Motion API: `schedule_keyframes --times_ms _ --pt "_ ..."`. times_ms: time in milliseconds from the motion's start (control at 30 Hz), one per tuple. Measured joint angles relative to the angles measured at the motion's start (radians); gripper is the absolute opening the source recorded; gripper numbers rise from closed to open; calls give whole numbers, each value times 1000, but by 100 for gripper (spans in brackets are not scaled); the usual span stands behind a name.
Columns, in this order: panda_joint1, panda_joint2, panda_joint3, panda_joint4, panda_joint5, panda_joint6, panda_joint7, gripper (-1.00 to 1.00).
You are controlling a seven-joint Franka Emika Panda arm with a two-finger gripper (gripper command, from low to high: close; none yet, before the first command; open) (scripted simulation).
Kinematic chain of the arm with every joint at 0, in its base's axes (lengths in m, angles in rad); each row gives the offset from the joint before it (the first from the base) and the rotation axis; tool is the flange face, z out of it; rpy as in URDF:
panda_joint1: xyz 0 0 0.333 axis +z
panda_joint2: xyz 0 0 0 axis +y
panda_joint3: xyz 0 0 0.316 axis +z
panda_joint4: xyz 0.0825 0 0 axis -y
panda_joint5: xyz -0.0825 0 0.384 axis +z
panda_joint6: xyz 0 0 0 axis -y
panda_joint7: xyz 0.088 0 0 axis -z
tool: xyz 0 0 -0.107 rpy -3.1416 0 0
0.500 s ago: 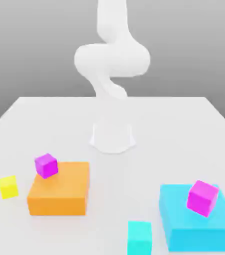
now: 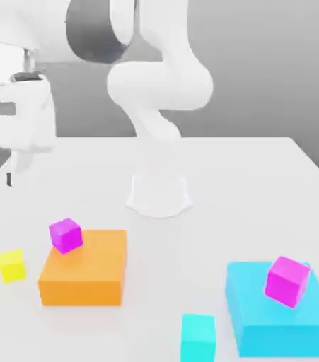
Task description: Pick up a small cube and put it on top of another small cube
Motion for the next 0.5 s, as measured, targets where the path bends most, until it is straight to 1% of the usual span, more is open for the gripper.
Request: schedule_keyframes --times_ms 100,267,367,467,500 --pt "-64 111 -45 -40 30 57 18 0" --pt "-154 297 -83 -104 100 152 30 0" --pt "-212 408 -24 -94 189 227 -27 0" --pt "-298 516 78 -69 272 309 -90 0" --pt "-315 535 98 -65 284 324 -100 -100"
